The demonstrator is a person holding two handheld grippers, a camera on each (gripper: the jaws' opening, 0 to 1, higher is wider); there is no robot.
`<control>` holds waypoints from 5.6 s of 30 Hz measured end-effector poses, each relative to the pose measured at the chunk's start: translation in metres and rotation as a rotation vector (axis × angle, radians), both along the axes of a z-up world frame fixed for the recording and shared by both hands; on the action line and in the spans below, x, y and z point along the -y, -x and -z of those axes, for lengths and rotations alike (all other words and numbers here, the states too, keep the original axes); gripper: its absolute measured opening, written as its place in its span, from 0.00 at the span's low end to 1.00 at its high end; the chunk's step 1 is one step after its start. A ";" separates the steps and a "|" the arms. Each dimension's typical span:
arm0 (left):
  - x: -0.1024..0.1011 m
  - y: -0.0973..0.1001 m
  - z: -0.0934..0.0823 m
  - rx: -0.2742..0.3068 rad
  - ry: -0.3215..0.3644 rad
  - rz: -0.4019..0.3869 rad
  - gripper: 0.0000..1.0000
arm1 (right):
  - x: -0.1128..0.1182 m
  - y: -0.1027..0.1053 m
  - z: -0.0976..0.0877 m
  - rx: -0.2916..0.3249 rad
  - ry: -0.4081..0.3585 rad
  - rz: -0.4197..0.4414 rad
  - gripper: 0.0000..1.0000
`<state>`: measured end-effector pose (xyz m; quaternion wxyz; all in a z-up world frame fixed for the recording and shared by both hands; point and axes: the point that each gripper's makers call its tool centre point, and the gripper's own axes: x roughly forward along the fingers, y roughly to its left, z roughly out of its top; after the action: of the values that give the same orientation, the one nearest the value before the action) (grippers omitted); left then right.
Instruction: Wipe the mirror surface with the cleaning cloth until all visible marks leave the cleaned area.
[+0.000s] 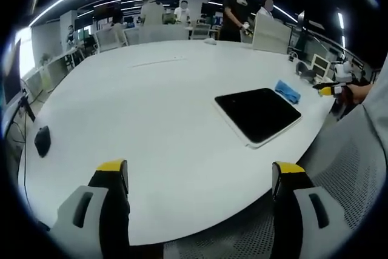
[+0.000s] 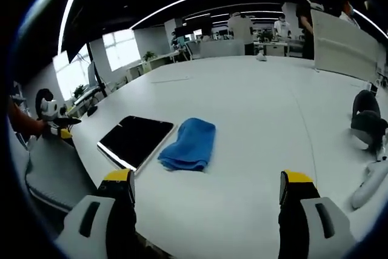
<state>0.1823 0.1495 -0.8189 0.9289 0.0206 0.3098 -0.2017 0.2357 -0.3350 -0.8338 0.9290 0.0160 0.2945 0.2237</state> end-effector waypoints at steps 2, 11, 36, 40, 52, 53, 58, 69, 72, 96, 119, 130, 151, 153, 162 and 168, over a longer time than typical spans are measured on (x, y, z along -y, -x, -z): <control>0.002 0.000 -0.002 0.001 0.004 -0.007 0.99 | 0.000 0.000 -0.001 0.000 -0.020 0.005 0.99; -0.005 -0.002 0.004 -0.003 0.000 -0.001 0.99 | 0.017 -0.002 0.005 0.003 0.038 0.045 0.99; 0.001 -0.001 -0.002 -0.001 0.018 -0.013 0.99 | 0.004 0.007 0.005 -0.028 -0.012 0.051 0.99; 0.000 -0.001 0.000 -0.005 0.022 -0.014 0.99 | 0.007 0.008 0.004 -0.026 -0.013 0.060 0.99; -0.007 -0.005 0.005 0.005 0.020 -0.019 0.98 | 0.013 0.006 0.004 -0.026 -0.030 0.081 0.99; -0.008 -0.005 0.003 0.013 0.017 -0.025 0.98 | 0.012 0.006 0.004 -0.027 -0.030 0.079 0.99; -0.004 -0.004 0.001 0.014 0.029 -0.019 0.98 | 0.009 0.008 0.001 -0.022 -0.023 0.068 0.99; -0.003 -0.004 0.001 0.017 0.035 -0.009 0.97 | 0.011 0.008 0.003 -0.027 -0.035 0.093 0.99; 0.001 -0.002 0.000 0.014 0.036 -0.002 0.97 | 0.009 0.009 0.005 -0.031 -0.038 0.093 0.98; 0.000 -0.005 -0.003 0.031 0.061 0.000 0.99 | 0.007 0.009 -0.004 -0.013 -0.007 0.093 0.98; 0.000 -0.004 -0.001 0.026 0.032 -0.001 0.98 | 0.003 0.020 0.005 -0.028 -0.013 0.099 0.99; 0.002 -0.004 -0.008 0.047 0.026 -0.004 0.98 | 0.002 0.023 0.002 -0.020 -0.025 0.120 0.99; -0.008 -0.010 -0.017 0.115 0.010 -0.048 0.99 | -0.014 0.020 -0.001 -0.014 -0.059 0.131 0.99; -0.010 -0.010 -0.014 0.095 0.027 -0.059 0.99 | -0.015 0.019 -0.001 -0.012 -0.060 0.132 0.99; -0.017 -0.014 -0.006 0.094 0.013 -0.049 0.99 | -0.018 0.019 -0.002 -0.007 -0.072 0.129 0.99; -0.007 -0.010 -0.013 0.090 0.019 -0.046 0.96 | -0.014 0.024 0.004 -0.025 -0.083 0.144 0.98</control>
<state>0.1926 0.1564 -0.8062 0.9465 0.0138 0.2663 -0.1820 0.2117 -0.3209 -0.8383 0.9374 0.0782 0.2948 0.1679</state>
